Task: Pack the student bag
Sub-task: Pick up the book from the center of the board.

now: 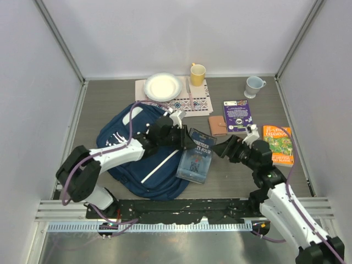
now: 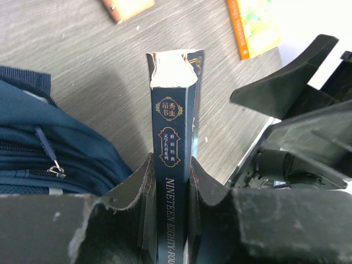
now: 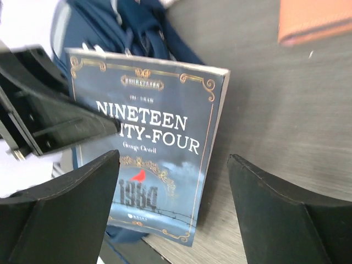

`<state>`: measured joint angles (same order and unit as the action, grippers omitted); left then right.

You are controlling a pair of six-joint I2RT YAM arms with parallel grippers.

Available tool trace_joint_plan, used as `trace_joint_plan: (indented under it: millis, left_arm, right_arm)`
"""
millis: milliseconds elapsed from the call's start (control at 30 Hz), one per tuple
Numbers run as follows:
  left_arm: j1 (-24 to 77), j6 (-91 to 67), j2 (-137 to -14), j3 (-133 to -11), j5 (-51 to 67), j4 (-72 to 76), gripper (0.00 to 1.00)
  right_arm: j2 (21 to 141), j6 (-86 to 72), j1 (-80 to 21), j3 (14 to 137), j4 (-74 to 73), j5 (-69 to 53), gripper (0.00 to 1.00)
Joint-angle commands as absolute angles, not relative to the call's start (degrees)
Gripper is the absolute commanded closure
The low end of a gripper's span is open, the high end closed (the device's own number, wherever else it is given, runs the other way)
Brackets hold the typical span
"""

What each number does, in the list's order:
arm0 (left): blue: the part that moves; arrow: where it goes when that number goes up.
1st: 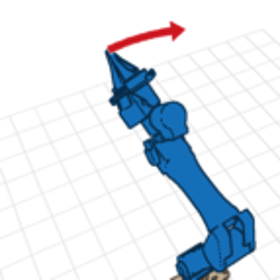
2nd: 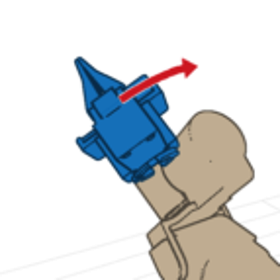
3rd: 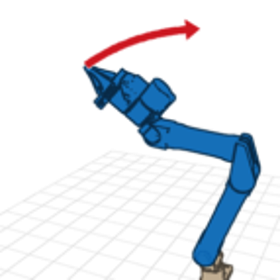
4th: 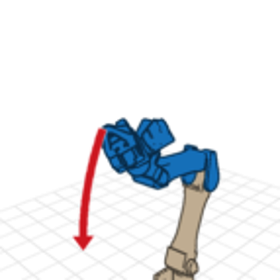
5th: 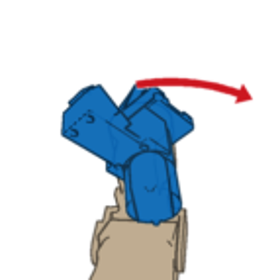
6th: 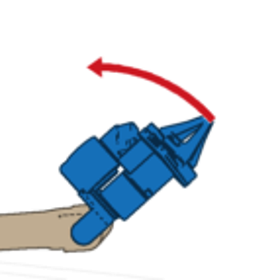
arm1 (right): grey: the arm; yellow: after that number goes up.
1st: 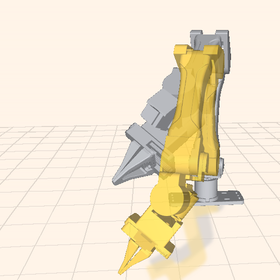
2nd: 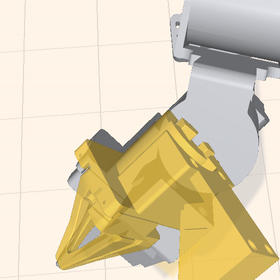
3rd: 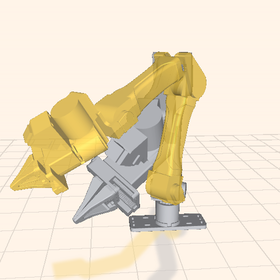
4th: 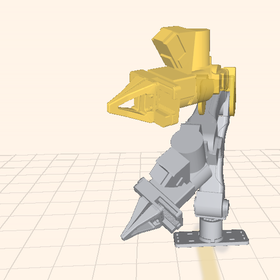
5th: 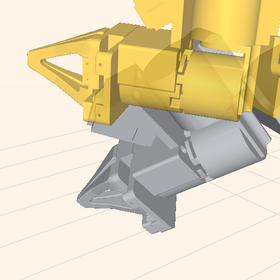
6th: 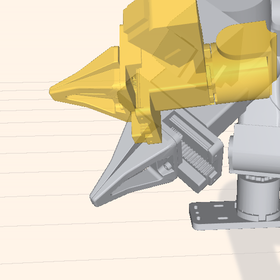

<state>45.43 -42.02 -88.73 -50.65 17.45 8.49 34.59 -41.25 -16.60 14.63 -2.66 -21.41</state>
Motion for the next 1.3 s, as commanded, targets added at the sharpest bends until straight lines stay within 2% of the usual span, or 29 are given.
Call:
trace_joint_plan:
  millis: [0, 100, 267, 367, 533, 667, 833, 967, 1067, 1267]
  left_arm:
    - [45.8, -41.5, -81.2, -52.6, 11.4, 9.3, 1.00]
    - [45.8, -42.1, -78.6, -55.0, 7.7, 7.9, 1.00]
    - [45.7, -45.0, -73.3, -57.5, -4.4, 9.8, 1.00]
    - [45.5, -47.9, -70.9, -57.2, -8.9, 14.6, 1.00]
    - [45.1, -52.5, -70.9, -57.4, -9.6, 21.7, 1.00]
    - [45.1, -55.5, -71.5, -56.3, -8.7, 28.4, 1.00]
    - [45.1, -59.4, -71.9, -54.7, -9.2, 33.3, 1.00]
    - [45.0, -61.8, -71.7, -53.1, -9.1, 34.2, 1.00]
    - [45.0, -63.0, -70.8, -51.4, -9.8, 35.3, 1.00]
    - [45.0, -63.6, -68.6, -49.0, -11.2, 34.5, 1.00]
  right_arm:
    - [27.6, -42.3, -16.6, 23.8, -17.6, -8.4, 0.15]
    - [24.2, -45.1, -16.6, 25.7, -18.4, -11.7, 0.14]
    - [24.7, -54.6, -16.6, 24.6, -8.8, -27.6, 0.13]
    - [24.9, -59.7, -16.6, 24.3, -6.2, -29.4, 0.12]
    - [29.3, -64.1, -17.6, 24.0, -2.5, -31.3, 0.12]
    - [31.6, -72.2, -21.1, 19.3, 10.2, -28.9, 0.12]
    - [33.6, -73.9, -30.7, 18.3, 13.2, -15.2, 0.12]
    - [36.1, -76.4, -37.6, 14.7, 25.4, -8.8, 0.12]
    - [37.9, -75.9, -38.1, 14.7, 29.5, -6.3, 0.11]
    - [35.9, -72.4, -38.1, 16.6, 28.3, -2.5, 0.10]
